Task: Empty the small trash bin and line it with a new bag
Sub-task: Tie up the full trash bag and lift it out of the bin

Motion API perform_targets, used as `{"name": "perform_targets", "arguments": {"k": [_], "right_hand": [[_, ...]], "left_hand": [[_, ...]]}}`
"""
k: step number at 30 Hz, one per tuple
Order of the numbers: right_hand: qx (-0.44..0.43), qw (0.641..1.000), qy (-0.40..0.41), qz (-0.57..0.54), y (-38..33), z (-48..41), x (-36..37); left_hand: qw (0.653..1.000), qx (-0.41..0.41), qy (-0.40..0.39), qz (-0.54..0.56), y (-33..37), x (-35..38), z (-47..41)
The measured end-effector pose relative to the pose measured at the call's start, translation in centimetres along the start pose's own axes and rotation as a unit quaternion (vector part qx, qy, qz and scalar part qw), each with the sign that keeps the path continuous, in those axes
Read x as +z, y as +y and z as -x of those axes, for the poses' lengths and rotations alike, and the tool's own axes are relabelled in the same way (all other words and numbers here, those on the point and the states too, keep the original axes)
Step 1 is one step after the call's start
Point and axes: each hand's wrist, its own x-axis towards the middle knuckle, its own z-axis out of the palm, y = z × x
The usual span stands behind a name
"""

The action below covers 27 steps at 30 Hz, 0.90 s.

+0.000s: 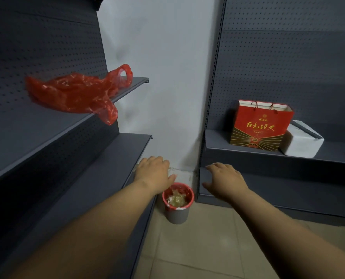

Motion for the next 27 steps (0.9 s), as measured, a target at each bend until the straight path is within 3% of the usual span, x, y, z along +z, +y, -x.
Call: {"name": "perform_targets", "arguments": {"k": [15,20,27], "right_hand": [[0.014,0.998,-0.062,-0.018,4.3,-23.5,4.5],[-0.018,0.997,-0.07,-0.022,6.3,-33.3,6.7],[-0.055,0.99,-0.125,-0.025,9.2,-44.5,12.3]], "left_hand": [[0.999,0.013,-0.041,-0.01,-3.2,7.6,-23.3],[0.999,-0.032,-0.042,-0.003,-3.5,10.6,-31.7],[0.988,-0.104,-0.109,0.047,-4.2,17.4,-40.3]]}}
